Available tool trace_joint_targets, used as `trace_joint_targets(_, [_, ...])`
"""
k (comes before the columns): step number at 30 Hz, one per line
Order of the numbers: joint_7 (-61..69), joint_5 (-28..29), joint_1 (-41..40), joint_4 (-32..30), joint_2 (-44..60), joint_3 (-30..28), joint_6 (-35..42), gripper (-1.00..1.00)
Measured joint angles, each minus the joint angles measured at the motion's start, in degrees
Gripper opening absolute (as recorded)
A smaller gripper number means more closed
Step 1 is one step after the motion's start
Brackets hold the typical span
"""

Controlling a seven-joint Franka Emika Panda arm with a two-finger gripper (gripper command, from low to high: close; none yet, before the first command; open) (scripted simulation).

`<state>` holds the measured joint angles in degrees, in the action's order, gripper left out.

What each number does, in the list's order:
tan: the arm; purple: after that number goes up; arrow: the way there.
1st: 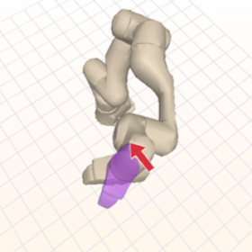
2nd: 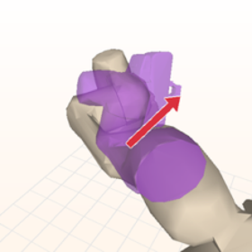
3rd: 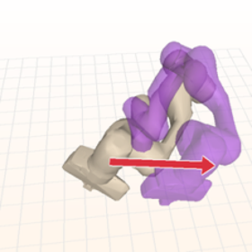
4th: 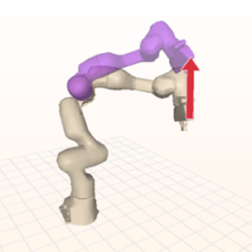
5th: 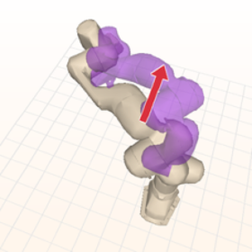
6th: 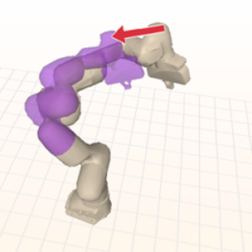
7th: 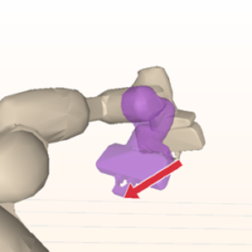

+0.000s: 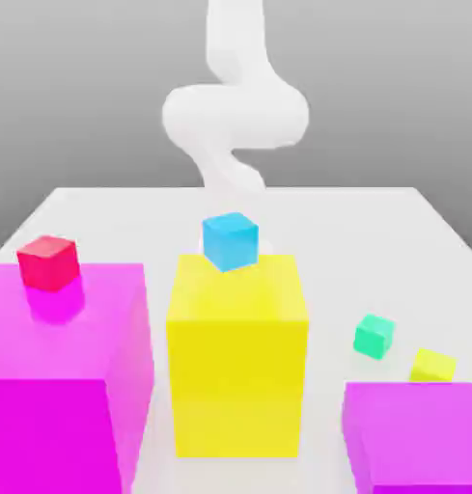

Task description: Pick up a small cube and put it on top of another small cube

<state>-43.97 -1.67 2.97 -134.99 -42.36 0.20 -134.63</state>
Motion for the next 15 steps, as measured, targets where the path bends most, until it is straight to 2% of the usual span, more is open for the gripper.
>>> trace_joint_targets(15, [9.43,-7.8,17.51,-19.22,20.97,6.86,-16.97,0.0])
